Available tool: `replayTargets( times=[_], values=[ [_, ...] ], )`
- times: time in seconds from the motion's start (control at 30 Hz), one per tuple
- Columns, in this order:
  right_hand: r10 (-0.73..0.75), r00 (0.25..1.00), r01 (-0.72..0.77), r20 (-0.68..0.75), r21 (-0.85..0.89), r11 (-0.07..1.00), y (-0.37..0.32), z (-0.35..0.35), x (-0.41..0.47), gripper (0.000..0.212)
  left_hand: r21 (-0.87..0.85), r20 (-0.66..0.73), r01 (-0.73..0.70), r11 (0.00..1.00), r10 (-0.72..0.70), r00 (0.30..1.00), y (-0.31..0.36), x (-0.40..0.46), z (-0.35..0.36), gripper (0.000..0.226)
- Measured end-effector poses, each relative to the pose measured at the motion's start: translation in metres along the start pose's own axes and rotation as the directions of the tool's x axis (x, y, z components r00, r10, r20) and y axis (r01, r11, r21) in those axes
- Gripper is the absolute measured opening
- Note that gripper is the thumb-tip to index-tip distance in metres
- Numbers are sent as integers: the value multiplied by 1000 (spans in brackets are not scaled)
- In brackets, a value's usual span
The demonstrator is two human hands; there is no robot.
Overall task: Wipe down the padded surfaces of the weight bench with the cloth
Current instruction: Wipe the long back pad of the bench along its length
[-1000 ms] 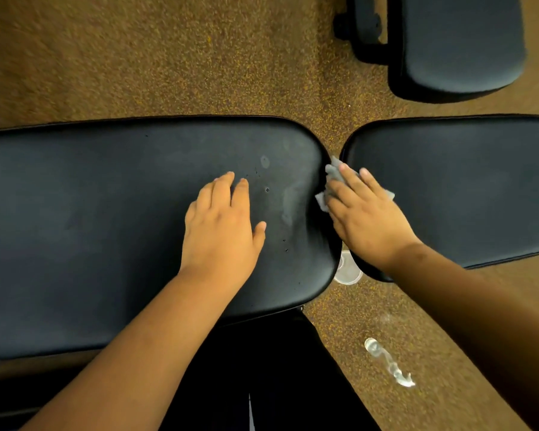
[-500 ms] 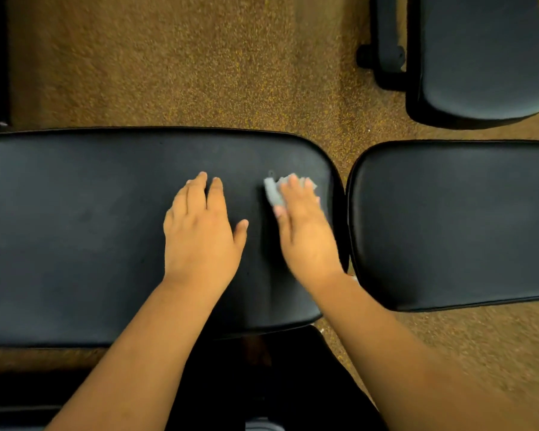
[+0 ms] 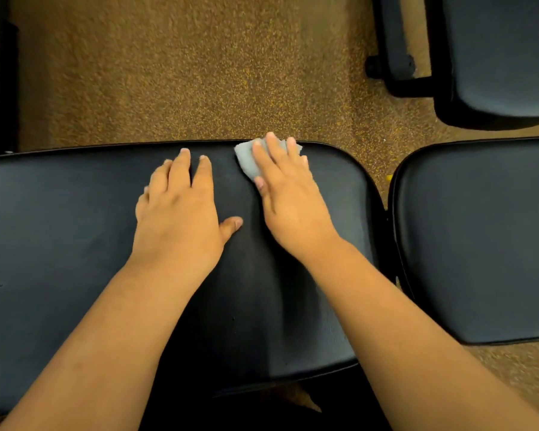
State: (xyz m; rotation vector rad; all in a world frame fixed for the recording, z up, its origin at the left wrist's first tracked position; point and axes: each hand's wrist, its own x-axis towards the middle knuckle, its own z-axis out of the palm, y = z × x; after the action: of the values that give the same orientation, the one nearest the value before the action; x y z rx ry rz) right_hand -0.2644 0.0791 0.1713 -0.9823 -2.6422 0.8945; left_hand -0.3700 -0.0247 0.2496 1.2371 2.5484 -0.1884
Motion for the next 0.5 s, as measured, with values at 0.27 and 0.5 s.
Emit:
replayTargets(
  times=[0.27,0.5],
  values=[
    [11,1000,-12,-20,-45,999,29,-13,31,44,196,-24,-36,980,41,999,-1,-1,8,96],
    [-19,998,7,-55,-215,976,32,-15,44,38,391,-2,-129,911,141,990,-1,3,8,93]
  ],
)
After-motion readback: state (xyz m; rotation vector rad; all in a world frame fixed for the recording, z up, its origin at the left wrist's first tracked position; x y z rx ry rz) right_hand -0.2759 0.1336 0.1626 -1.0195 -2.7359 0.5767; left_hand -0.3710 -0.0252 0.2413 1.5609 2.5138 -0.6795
